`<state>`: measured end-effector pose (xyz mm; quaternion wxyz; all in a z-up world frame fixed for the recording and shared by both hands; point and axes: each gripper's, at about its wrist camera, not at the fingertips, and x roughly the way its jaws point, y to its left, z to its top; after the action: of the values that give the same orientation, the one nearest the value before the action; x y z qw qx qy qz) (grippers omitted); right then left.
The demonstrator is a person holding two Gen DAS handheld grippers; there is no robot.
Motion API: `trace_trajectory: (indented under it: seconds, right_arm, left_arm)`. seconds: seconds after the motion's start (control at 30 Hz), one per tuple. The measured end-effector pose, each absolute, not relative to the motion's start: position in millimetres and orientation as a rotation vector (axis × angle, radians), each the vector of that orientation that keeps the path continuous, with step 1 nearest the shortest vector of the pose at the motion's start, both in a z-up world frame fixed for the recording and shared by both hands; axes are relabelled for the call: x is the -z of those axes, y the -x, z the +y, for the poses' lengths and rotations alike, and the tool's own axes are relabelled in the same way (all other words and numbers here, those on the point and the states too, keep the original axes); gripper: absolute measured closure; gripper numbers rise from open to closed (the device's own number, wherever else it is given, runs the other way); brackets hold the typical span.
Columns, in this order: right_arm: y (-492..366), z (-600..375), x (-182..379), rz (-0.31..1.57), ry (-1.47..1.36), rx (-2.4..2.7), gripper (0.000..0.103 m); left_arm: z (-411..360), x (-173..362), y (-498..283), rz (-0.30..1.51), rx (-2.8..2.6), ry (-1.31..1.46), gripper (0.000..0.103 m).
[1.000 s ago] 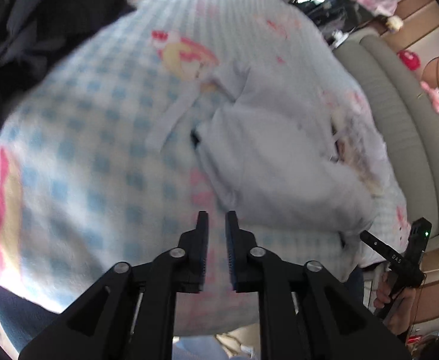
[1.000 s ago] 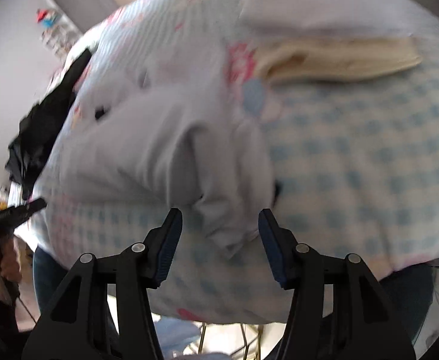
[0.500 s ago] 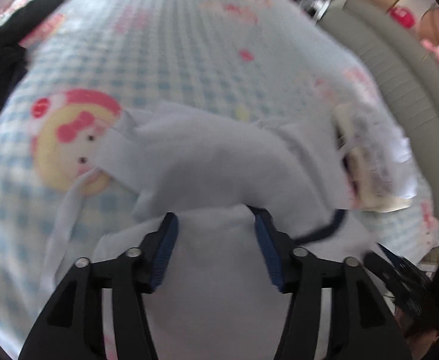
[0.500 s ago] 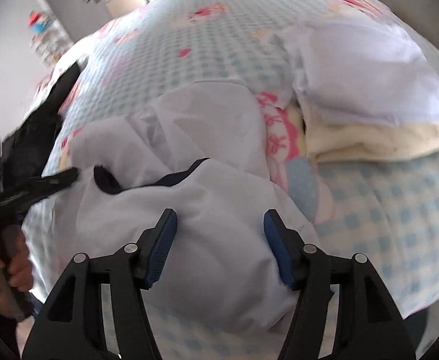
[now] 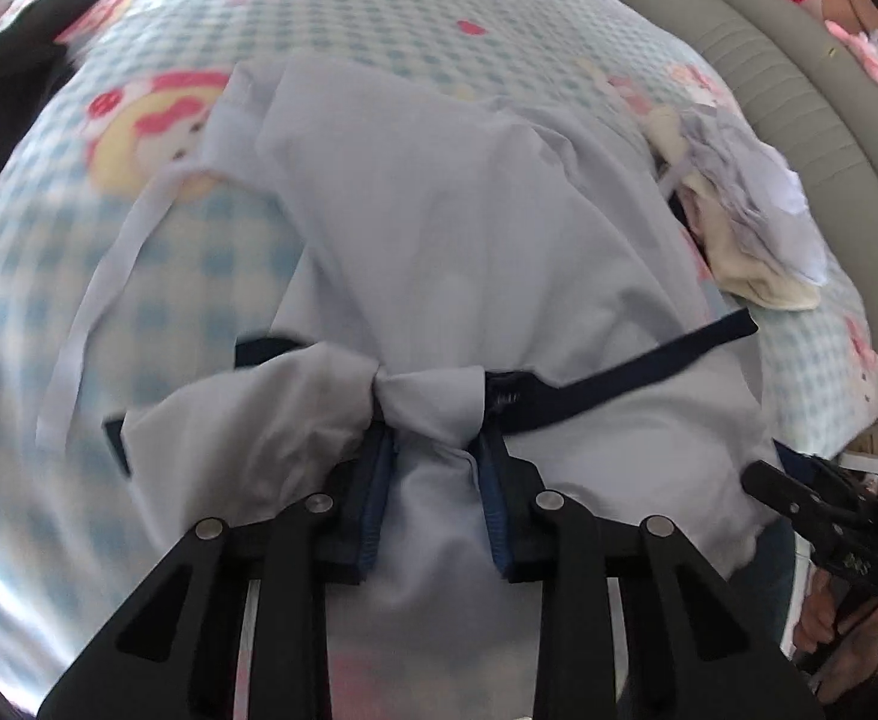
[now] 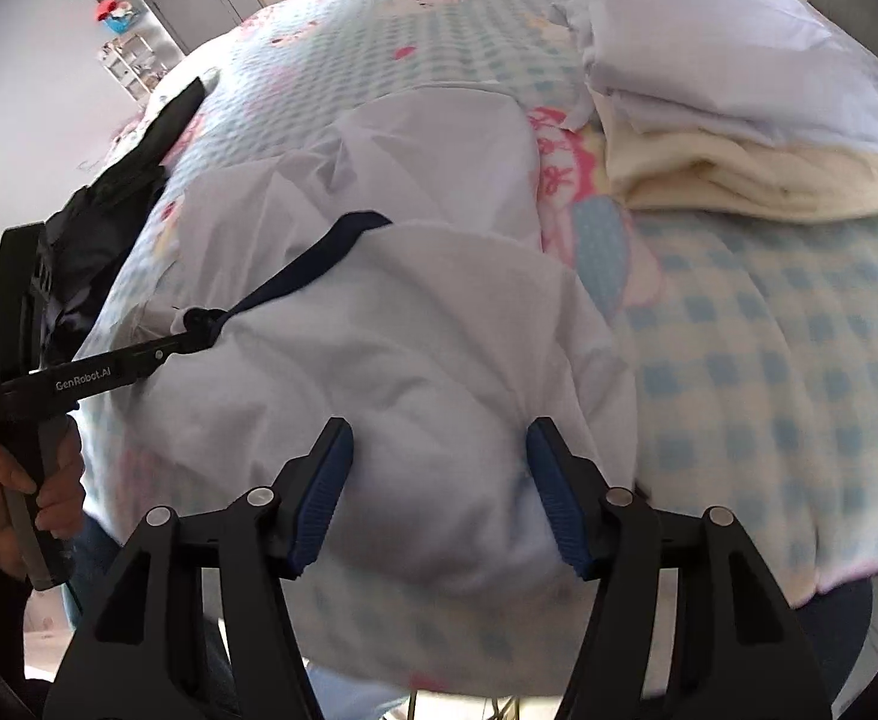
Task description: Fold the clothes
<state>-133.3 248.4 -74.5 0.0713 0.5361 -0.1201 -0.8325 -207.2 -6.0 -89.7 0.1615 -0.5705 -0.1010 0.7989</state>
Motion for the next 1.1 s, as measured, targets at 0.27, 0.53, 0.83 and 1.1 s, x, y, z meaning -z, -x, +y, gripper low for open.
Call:
trace_trajectory:
  seconds: [0.27, 0.53, 0.83, 1.1]
  right_arm:
    - [102, 259, 67, -0.411, -1.644, 2.463, 0.041]
    - [99, 264, 30, -0.282, -1.432, 2.552, 0.042]
    - [147, 270, 76, -0.375, -1.670, 2.558, 0.042]
    - [72, 281, 93, -0.439, -1.692, 2.420, 0.038]
  left_arm:
    - [-26, 105, 153, -0.370, -2.153, 1.696, 0.073]
    - [-21, 54, 176, -0.416, -2.287, 1.366, 0.064]
    - [-2, 95, 188, -0.353, -2.271, 1.498, 0.057]
    - [-28, 103, 113, -0.330, -2.192, 1.562, 0.056]
